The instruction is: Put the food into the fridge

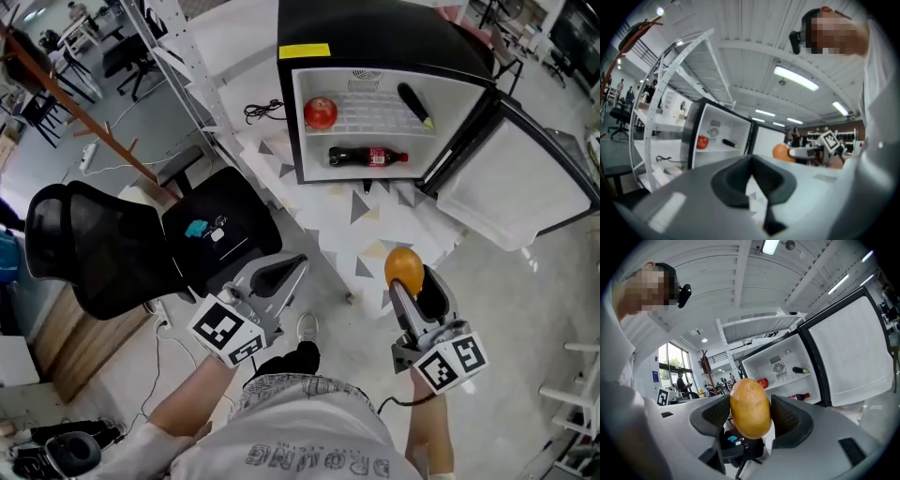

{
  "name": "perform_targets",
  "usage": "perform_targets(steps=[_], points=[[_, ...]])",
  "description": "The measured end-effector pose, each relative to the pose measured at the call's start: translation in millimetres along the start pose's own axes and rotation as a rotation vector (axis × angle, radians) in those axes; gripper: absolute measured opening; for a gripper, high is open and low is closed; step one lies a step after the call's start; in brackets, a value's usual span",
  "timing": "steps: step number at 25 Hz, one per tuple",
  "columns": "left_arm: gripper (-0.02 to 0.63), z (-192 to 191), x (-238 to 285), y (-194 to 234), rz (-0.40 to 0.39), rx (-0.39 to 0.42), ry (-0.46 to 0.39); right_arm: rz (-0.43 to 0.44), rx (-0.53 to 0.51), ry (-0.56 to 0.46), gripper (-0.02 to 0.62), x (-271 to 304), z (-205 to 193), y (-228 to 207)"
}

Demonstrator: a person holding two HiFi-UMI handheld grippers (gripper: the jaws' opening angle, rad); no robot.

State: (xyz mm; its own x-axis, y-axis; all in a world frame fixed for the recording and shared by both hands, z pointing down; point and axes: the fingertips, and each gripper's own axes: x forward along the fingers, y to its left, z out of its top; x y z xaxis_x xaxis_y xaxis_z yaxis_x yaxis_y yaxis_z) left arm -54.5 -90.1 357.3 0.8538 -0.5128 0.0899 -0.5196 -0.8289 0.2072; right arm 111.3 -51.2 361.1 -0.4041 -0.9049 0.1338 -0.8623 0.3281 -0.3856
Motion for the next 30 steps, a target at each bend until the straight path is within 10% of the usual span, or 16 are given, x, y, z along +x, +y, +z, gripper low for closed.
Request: perform_targets(steps=[30], points=[[0.008, 21, 38, 86, 0.002, -0.018, -0.010, -0.025, -0.134, -0.037, 0.264, 121, 67, -45]])
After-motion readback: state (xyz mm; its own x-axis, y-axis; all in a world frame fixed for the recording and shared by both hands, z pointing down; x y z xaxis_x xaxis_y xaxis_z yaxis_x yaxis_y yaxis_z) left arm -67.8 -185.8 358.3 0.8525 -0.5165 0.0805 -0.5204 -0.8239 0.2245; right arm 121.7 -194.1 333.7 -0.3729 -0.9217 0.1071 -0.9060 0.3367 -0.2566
